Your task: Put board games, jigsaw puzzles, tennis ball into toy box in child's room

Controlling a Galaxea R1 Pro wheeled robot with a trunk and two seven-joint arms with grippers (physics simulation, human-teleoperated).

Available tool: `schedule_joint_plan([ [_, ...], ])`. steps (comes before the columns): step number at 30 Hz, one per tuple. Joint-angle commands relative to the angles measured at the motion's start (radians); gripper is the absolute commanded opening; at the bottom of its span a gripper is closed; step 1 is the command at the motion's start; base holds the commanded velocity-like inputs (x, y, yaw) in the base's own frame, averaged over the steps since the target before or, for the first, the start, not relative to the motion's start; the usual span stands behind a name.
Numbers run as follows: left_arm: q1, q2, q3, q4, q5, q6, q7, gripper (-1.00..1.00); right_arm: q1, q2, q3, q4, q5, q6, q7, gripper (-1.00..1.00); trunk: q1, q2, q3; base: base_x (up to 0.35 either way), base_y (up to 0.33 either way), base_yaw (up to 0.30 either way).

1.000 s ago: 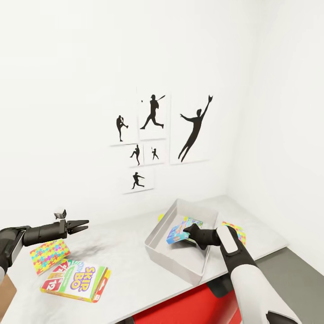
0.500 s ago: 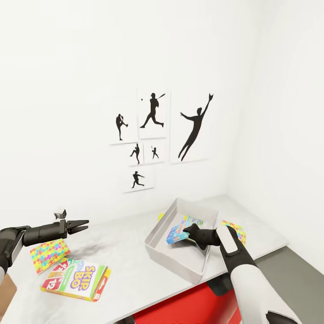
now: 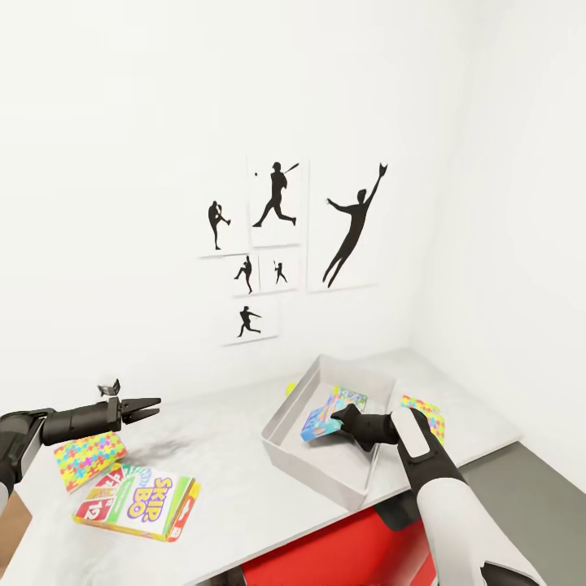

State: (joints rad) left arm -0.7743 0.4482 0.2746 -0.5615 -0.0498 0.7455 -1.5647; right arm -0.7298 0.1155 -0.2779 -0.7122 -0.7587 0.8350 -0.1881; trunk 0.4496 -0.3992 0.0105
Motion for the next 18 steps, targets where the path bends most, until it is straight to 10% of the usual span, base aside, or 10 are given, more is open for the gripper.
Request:
schedule_joint_plan([
  [1,0.0,0.0,0.002,0.0,-0.005,0.011,-0.006,1.0,0.0,0.001,-0.004,-0.001,-0.011,0.003,-0.01,-1.0,0.0,-0.001,-0.001,0.0,0.0,0.002],
  [15,0.0,0.0,0.003,0.0,-0.005,0.011,-0.006,1.0,-0.002,0.002,-0.004,-0.001,-0.011,0.009,-0.01,-1.0,0.0,-0.001,-0.001,0.0,0.0,0.0],
  [16,0.0,0.0,0.002,0.0,-0.005,0.011,-0.006,1.0,-0.002,0.002,-0.004,-0.001,-0.011,0.009,-0.011,1.0,0.0,-0.001,-0.001,0.0,0.0,0.0],
  [18,0.0,0.0,0.003,0.0,-0.005,0.01,-0.006,1.0,-0.002,0.002,-0.004,-0.001,-0.011,0.01,-0.011,1.0,0.0,-0.001,-0.001,0.0,0.0,0.0],
])
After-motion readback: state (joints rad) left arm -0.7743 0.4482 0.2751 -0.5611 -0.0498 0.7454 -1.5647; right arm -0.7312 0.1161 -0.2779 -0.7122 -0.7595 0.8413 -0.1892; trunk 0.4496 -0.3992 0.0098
